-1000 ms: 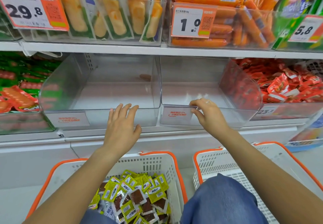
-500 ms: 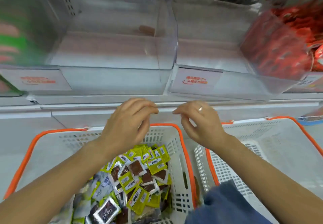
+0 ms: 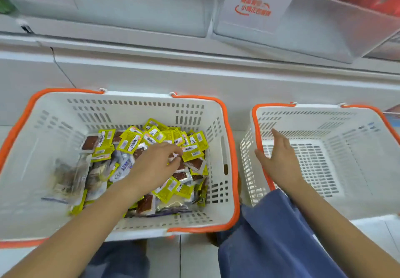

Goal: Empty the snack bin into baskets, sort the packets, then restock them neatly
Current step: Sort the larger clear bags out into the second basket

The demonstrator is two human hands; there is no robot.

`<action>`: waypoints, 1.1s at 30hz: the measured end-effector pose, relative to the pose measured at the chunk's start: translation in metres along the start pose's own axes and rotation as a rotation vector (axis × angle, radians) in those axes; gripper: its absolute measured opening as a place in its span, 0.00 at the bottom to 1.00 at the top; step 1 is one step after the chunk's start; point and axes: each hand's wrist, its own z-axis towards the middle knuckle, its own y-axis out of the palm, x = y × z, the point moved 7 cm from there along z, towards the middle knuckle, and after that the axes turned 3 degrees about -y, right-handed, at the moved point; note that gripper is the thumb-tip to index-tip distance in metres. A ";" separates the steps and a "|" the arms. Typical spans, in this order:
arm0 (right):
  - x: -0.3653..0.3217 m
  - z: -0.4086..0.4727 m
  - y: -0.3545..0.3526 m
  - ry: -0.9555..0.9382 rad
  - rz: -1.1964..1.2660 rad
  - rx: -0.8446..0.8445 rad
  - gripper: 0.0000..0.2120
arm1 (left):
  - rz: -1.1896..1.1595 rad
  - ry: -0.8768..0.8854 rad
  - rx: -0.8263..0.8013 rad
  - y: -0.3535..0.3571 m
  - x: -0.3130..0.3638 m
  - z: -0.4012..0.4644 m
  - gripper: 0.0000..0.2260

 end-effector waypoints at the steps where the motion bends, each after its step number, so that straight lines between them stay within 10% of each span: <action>1: 0.011 -0.007 0.011 0.113 0.060 -0.081 0.27 | -0.010 -0.015 -0.009 0.005 0.000 -0.006 0.08; 14: -0.039 -0.009 0.053 0.065 0.276 -0.243 0.28 | -0.182 -0.287 0.027 0.025 -0.043 0.015 0.09; 21: -0.111 -0.004 0.025 -0.432 0.170 0.184 0.16 | 0.327 -0.467 -0.161 0.024 -0.114 0.023 0.30; 27: -0.152 -0.004 0.135 -0.545 -0.315 -0.495 0.13 | 0.266 -0.480 -0.173 -0.008 -0.146 -0.010 0.13; 33: -0.136 -0.062 0.207 -0.882 -0.692 -1.005 0.13 | 0.362 -0.014 -0.462 0.044 -0.099 -0.042 0.13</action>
